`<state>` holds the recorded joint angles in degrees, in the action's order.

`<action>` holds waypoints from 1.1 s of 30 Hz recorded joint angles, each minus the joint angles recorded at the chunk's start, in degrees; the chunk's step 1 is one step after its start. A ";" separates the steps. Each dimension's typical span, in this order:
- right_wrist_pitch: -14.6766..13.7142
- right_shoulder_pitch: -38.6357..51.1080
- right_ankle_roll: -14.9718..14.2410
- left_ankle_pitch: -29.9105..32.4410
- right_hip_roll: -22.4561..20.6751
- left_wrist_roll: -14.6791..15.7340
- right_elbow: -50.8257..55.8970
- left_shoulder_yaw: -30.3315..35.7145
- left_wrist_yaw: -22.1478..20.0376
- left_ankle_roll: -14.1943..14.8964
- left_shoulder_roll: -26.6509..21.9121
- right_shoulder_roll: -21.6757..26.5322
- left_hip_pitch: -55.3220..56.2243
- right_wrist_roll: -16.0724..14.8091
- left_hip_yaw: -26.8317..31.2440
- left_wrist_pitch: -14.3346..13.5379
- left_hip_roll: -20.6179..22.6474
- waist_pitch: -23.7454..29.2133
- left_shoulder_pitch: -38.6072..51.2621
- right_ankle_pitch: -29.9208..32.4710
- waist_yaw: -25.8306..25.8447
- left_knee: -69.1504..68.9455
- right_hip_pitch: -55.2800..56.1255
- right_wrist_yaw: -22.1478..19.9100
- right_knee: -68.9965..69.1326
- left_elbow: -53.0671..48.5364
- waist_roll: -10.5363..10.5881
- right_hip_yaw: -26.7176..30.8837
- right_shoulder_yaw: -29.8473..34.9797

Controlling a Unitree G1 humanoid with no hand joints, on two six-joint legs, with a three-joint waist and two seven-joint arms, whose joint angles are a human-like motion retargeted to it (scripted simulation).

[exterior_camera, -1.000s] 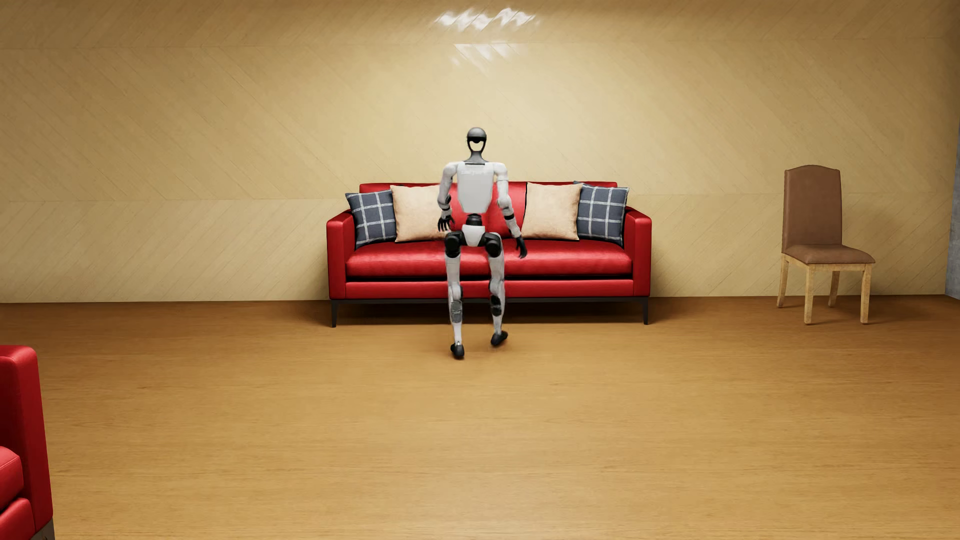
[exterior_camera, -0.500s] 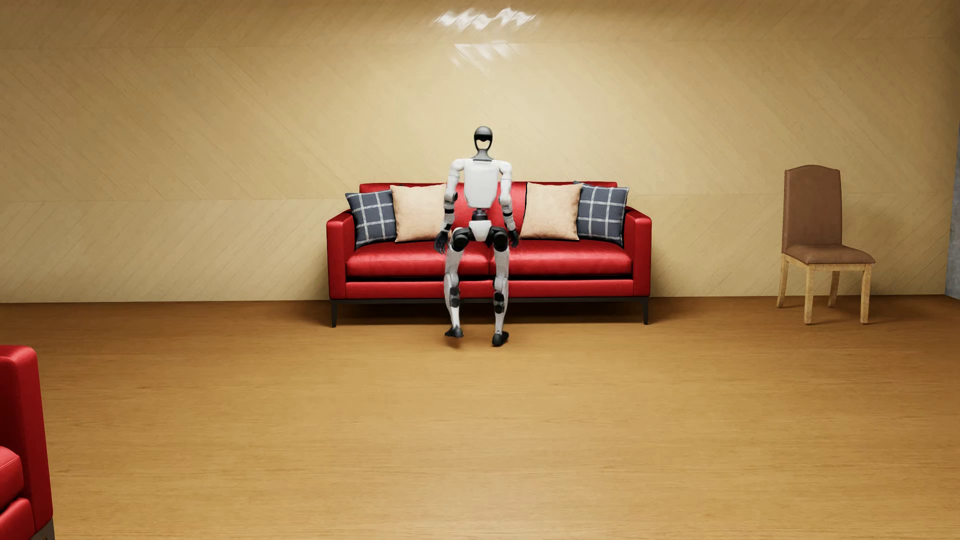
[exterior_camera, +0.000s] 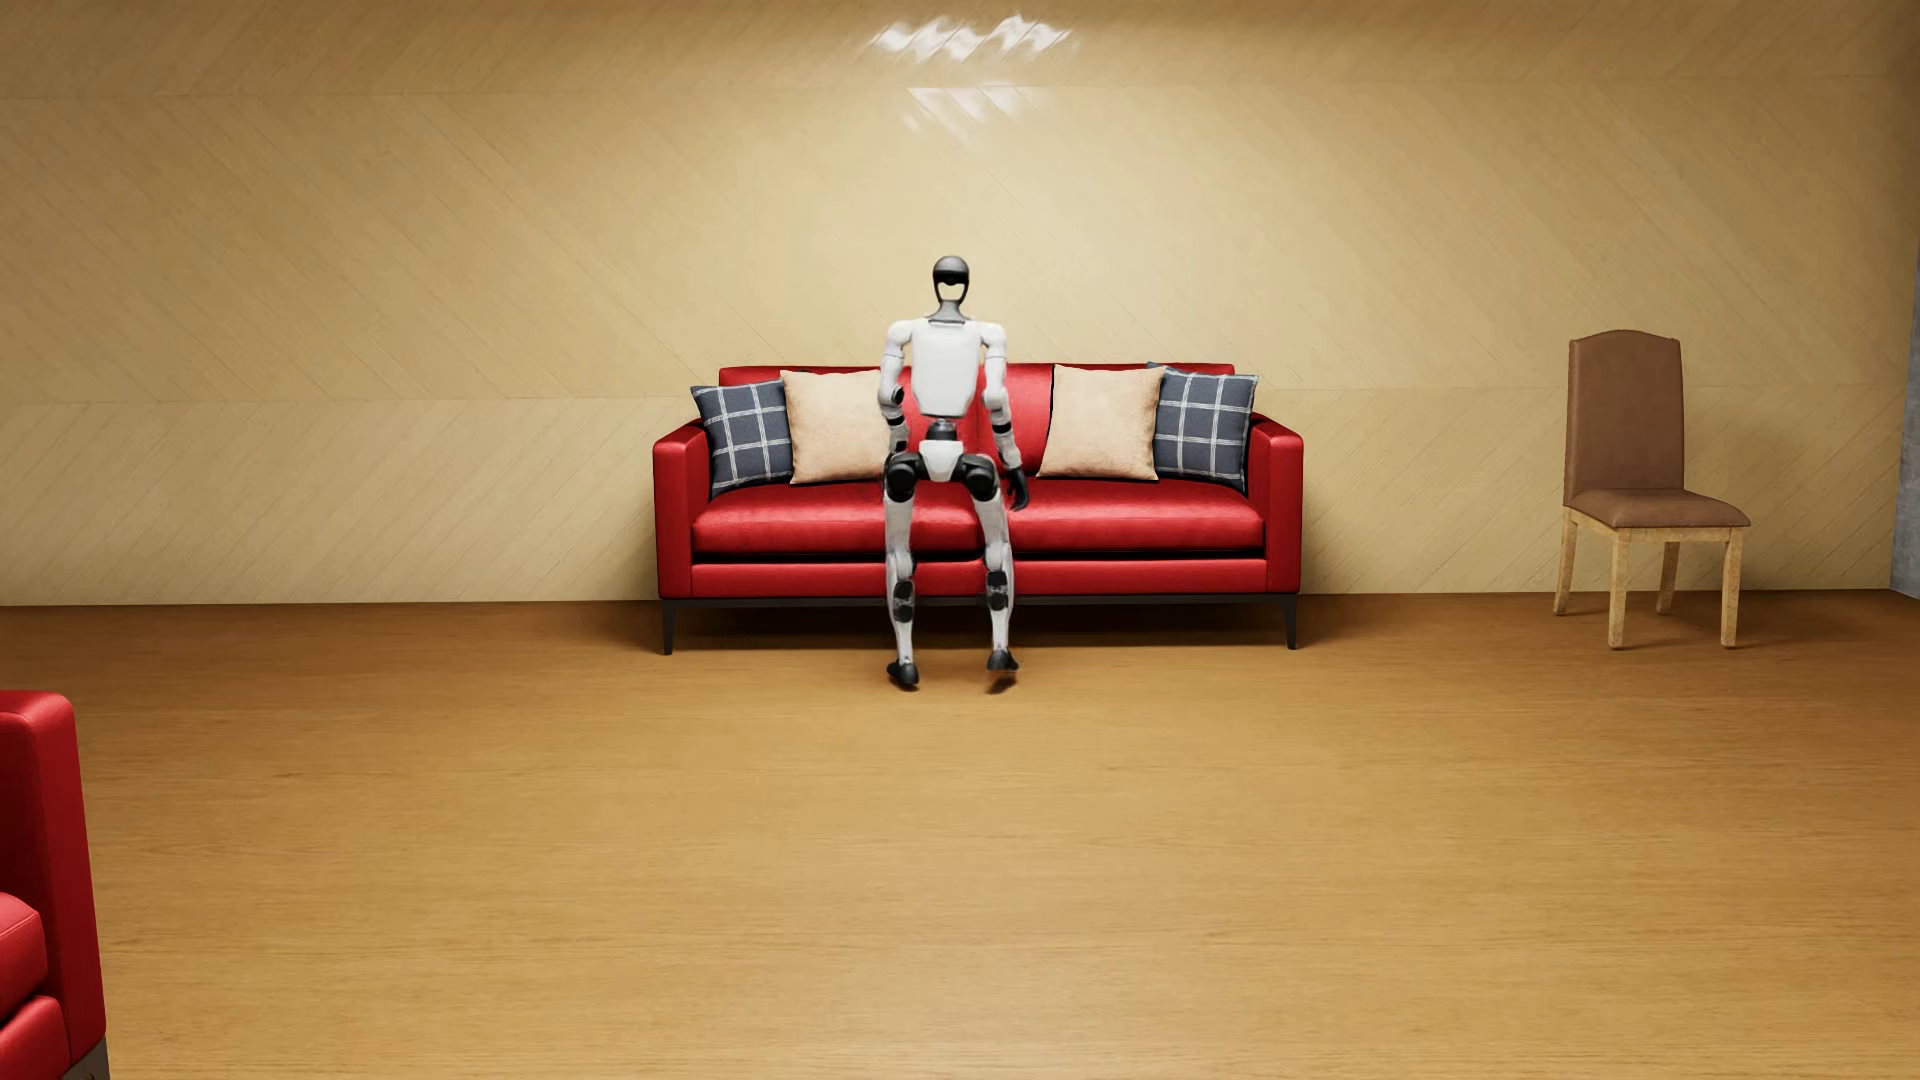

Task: Approach the sofa

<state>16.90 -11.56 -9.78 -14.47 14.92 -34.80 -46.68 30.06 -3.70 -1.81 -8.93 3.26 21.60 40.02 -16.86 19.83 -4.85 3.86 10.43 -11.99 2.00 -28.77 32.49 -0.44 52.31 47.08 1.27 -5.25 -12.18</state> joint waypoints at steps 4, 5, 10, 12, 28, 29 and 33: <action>-1.49 -4.53 0.23 0.25 -5.54 0.09 -0.29 0.12 -1.51 1.05 -1.84 -1.69 -1.68 0.12 0.37 -2.41 -0.22 -1.27 4.20 -6.49 0.46 2.28 -5.25 1.79 -15.96 -3.35 -2.06 5.83 -0.08; -1.80 -5.16 2.33 0.38 -5.41 0.27 -0.07 0.00 -1.53 1.36 -2.21 -1.80 -2.26 0.11 0.24 -2.75 -0.28 -1.69 4.34 -8.25 0.36 2.91 -7.51 2.32 -19.49 -3.72 -2.54 3.96 -0.02; -2.00 -1.75 4.03 0.20 -9.90 3.58 1.89 -5.17 -3.42 3.08 -1.61 -0.11 -4.79 2.32 -1.21 0.49 -4.73 -2.84 -0.85 -5.11 -0.06 3.48 -13.04 3.05 -28.17 -1.43 -2.80 3.41 1.37; -3.91 -0.86 4.53 0.09 -11.52 3.47 6.03 -2.79 -1.14 3.82 -1.04 0.17 -5.87 1.05 -1.22 1.11 -6.32 -3.13 -2.70 -4.64 -0.19 3.58 -15.21 -0.51 -30.52 2.41 -2.47 3.16 -0.34; -2.10 2.08 7.49 1.95 -11.95 4.03 1.81 3.32 2.86 6.69 -2.15 -2.96 -6.58 0.07 7.15 2.88 -6.09 -4.26 -9.78 -6.85 -1.25 6.81 -19.94 0.72 -32.49 3.01 -0.59 -5.38 3.02; -1.89 2.07 7.52 1.99 -11.71 4.03 1.50 2.86 2.40 6.70 -2.02 -3.07 -6.52 0.18 7.58 2.87 -5.84 -4.22 -9.41 -6.98 -1.18 6.92 -20.02 0.67 -32.18 2.52 -0.53 -5.79 2.94; -2.60 1.41 7.66 1.97 -11.19 4.21 1.59 2.71 0.85 6.71 -1.51 -2.61 -6.26 0.39 8.51 1.38 -5.28 -4.20 -8.85 -7.36 -0.80 6.85 -20.24 0.01 -32.05 1.01 -0.32 -6.74 2.56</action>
<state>14.31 -10.15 -2.12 -12.50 3.73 -30.59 -45.09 32.77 -2.85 4.91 -10.44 0.65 15.34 40.40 -8.34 21.20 -10.13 -0.33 1.58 -19.35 1.20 -21.92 12.25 -0.43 20.25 48.09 0.95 -11.99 -9.62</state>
